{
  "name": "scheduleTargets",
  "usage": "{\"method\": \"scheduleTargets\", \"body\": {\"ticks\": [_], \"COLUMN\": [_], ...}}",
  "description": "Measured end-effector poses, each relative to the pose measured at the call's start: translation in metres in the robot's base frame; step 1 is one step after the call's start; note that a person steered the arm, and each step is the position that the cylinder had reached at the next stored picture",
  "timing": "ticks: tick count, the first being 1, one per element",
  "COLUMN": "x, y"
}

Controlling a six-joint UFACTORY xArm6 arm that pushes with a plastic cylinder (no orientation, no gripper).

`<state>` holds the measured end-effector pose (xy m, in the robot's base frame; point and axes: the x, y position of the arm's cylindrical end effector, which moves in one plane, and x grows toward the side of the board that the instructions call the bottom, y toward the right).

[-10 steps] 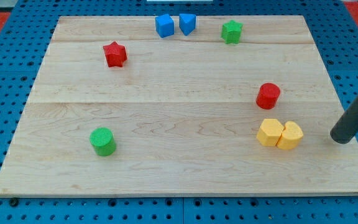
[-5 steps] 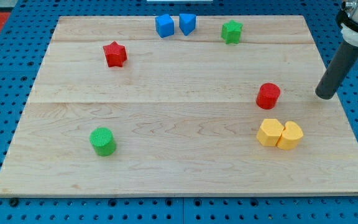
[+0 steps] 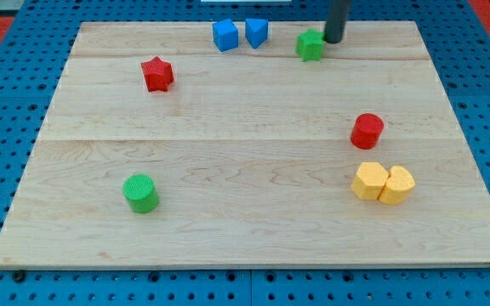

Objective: Push the green star above the green circle

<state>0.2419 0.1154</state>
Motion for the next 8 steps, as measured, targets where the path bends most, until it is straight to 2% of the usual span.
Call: {"method": "scheduleTargets", "body": {"ticks": [1, 2, 3, 4, 5, 6, 7, 8], "x": [0.031, 0.085, 0.063, 0.064, 0.109, 0.136, 0.136, 0.180], "y": [-0.065, -0.121, -0.112, -0.150, -0.212, -0.237, -0.237, -0.253]}}
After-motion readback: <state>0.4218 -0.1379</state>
